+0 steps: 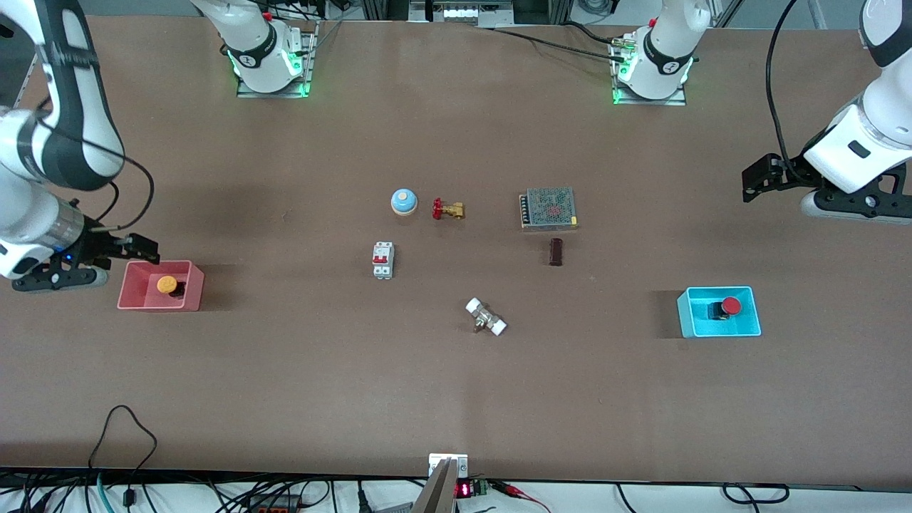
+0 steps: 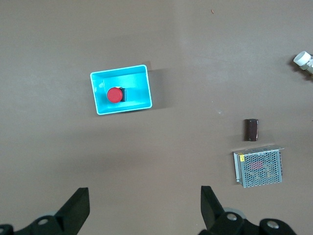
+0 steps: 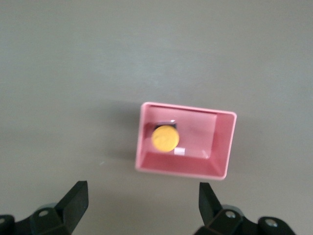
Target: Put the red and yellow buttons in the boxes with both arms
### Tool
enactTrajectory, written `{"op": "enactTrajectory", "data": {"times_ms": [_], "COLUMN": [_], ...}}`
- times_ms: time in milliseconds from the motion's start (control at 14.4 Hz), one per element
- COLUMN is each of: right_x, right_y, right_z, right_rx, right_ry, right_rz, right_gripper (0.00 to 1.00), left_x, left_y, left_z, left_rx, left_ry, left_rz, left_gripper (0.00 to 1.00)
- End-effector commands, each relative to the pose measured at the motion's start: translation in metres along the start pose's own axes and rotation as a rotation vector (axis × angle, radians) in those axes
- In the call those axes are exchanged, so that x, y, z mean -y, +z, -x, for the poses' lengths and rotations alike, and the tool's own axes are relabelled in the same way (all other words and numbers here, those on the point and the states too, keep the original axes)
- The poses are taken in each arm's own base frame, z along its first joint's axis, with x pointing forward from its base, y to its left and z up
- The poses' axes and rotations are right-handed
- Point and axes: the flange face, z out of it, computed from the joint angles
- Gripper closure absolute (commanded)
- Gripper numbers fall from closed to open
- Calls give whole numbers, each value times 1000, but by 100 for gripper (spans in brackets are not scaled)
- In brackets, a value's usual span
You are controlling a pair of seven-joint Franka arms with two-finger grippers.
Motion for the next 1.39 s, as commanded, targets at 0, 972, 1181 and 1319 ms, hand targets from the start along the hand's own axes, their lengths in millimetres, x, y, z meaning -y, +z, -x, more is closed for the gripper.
{"op": "enactTrajectory", "data": {"times_ms": [0,972,1181,1319], "right_x": [34,81,81,79], "right_y": [-70,-170,-168,-169], "right_z": [3,18,17,17], "right_rx": [56,142,143,142], "right_ry": [90,137,142,145], "right_rz": [-20,-8,-11,-12], "right_gripper": [0,0,0,0], "left_x": [0,-21,-15,-15], "left_y": [-5,-11,-12,-12], "left_z": [-4,-4,-4,-4], "left_rx": [-5,-14,-15,-14], "left_ry": [18,50,44,42], "left_rz": [-10,-12,-12,-11], "left_gripper": [0,0,0,0]}}
